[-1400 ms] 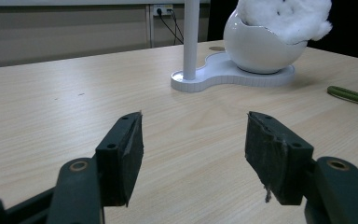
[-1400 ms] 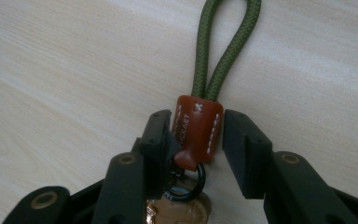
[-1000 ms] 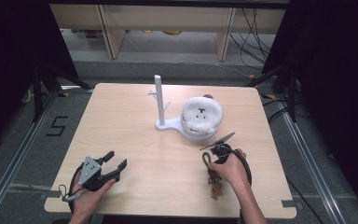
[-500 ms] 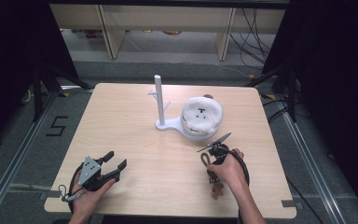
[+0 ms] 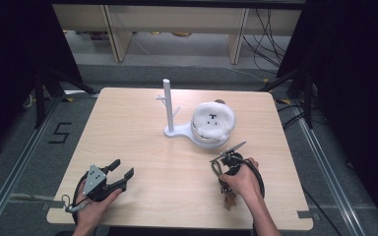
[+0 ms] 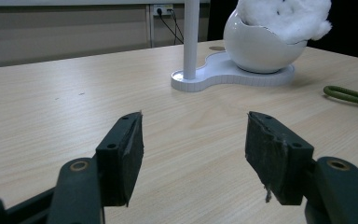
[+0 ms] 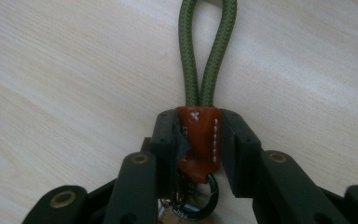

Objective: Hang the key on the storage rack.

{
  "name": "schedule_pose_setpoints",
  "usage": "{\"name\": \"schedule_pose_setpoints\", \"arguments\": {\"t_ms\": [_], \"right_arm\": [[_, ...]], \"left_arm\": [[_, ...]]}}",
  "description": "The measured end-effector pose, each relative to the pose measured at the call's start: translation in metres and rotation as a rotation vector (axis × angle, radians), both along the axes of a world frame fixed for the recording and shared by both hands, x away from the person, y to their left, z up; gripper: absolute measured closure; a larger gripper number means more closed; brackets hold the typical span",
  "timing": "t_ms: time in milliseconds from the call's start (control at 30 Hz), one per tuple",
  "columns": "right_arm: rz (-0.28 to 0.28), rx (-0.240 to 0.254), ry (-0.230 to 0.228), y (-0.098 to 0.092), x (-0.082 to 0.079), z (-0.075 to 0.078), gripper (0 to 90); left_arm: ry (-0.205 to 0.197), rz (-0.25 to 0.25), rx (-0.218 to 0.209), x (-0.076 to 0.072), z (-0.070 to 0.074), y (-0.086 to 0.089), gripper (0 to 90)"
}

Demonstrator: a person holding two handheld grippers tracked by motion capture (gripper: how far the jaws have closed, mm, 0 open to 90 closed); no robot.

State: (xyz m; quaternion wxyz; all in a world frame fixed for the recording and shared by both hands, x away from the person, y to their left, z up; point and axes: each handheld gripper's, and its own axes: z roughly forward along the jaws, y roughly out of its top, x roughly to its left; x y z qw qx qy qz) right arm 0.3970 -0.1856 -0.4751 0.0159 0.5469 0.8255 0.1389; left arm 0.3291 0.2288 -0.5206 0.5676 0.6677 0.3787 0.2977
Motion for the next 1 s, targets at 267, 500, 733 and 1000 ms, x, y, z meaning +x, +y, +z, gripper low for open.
{"name": "schedule_pose_setpoints", "arguments": {"t_ms": [267,500,733,1000], "right_arm": [[-0.017,0.144,-0.131,-0.006,-0.007,0.009,70.0],[0.015,0.237,-0.256,-0.011,-0.016,0.014,70.0],[0.041,0.311,-0.390,-0.013,-0.021,0.015,70.0],[0.049,0.363,-0.524,-0.008,-0.027,0.021,70.0]], "left_arm": [[-0.001,-0.008,-0.005,0.000,0.000,-0.001,36.8],[0.025,-0.002,-0.013,-0.001,0.000,-0.002,36.5],[0.043,-0.014,-0.031,-0.001,0.001,-0.004,35.8],[0.055,-0.068,-0.082,0.002,0.013,-0.009,40.8]]}}
